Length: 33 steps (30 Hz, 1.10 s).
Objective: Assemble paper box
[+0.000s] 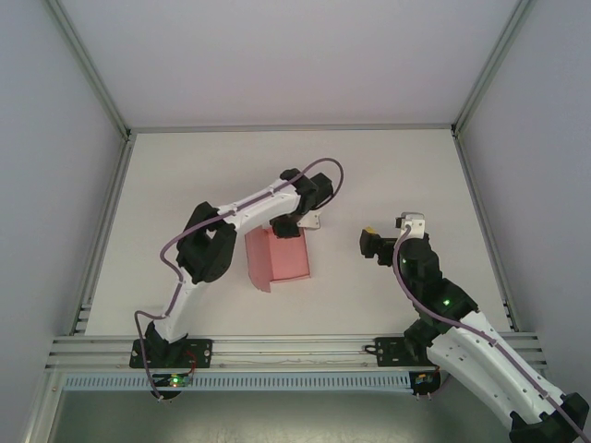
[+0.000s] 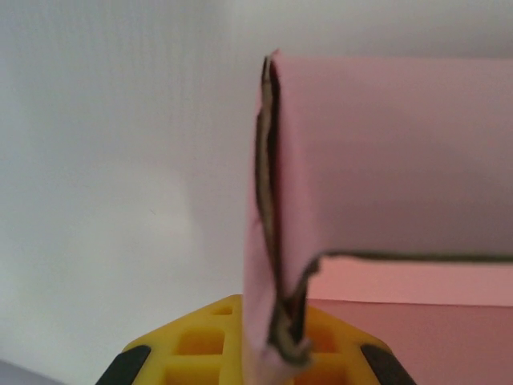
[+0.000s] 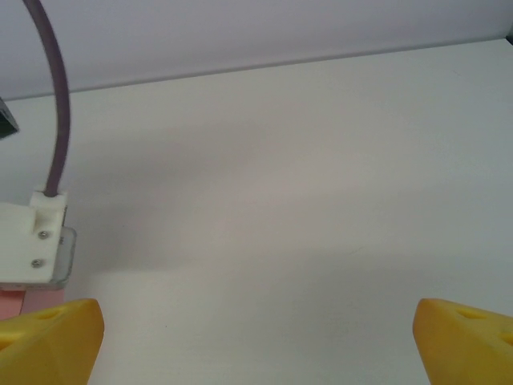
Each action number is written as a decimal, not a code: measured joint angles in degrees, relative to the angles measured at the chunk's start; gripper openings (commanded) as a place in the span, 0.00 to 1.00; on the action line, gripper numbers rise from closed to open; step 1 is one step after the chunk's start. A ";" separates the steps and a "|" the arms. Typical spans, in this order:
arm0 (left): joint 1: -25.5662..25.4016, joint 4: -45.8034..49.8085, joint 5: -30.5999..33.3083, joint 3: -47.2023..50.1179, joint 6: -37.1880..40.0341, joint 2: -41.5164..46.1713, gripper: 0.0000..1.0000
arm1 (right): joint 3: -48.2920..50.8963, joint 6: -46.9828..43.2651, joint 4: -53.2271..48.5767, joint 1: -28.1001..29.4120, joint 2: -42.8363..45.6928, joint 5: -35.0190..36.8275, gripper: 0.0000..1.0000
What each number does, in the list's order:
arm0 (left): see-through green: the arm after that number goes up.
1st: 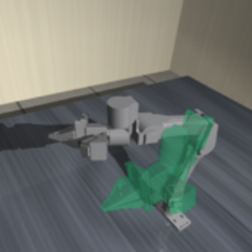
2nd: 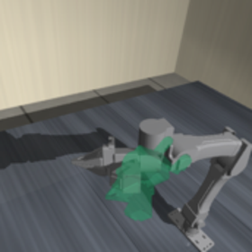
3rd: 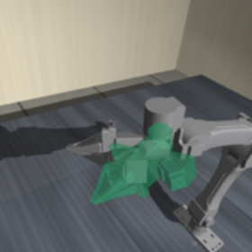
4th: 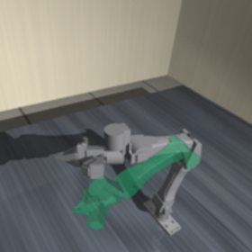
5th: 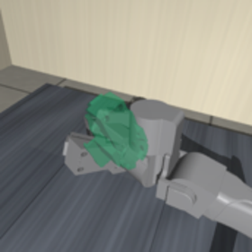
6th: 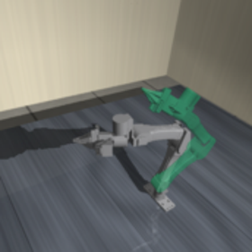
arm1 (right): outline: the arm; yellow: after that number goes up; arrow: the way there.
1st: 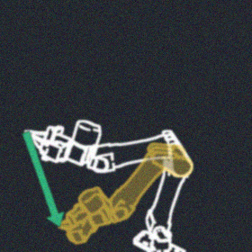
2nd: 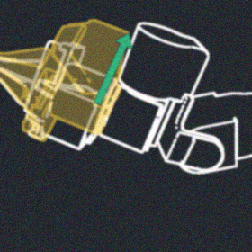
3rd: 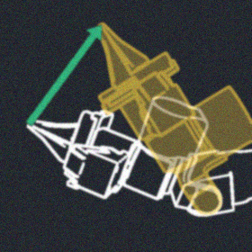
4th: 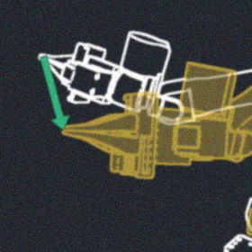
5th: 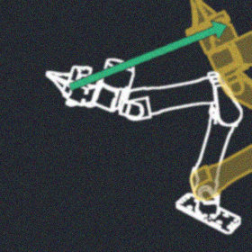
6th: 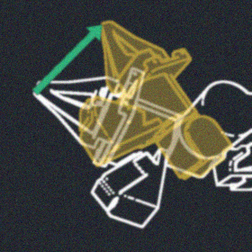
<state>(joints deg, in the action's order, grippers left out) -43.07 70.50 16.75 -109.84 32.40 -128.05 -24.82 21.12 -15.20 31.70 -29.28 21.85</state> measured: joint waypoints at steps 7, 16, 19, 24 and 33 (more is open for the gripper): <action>-1.92 -2.71 4.55 0.11 1.07 -4.57 0.00 | 0.11 0.00 -0.28 -0.11 0.85 -0.02 0.98; -3.50 -5.92 8.22 2.49 1.79 -4.57 0.13 | 0.68 0.02 -0.48 -0.81 1.20 -0.20 0.98; -3.50 -6.97 8.63 2.80 1.92 -4.55 0.23 | 1.01 0.02 -0.57 -0.85 1.31 -0.24 0.98; -3.48 -9.55 8.33 3.17 1.86 -4.37 0.49 | 1.01 0.00 -0.59 -0.85 1.73 -0.48 0.98; -3.48 -12.28 4.85 4.74 1.88 5.05 1.00 | 1.01 -0.39 -0.44 -0.87 1.77 -3.52 0.98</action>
<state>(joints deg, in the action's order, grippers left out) -46.54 58.22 21.61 -105.10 34.28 -123.00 -23.81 20.73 -15.64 30.83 -27.51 18.33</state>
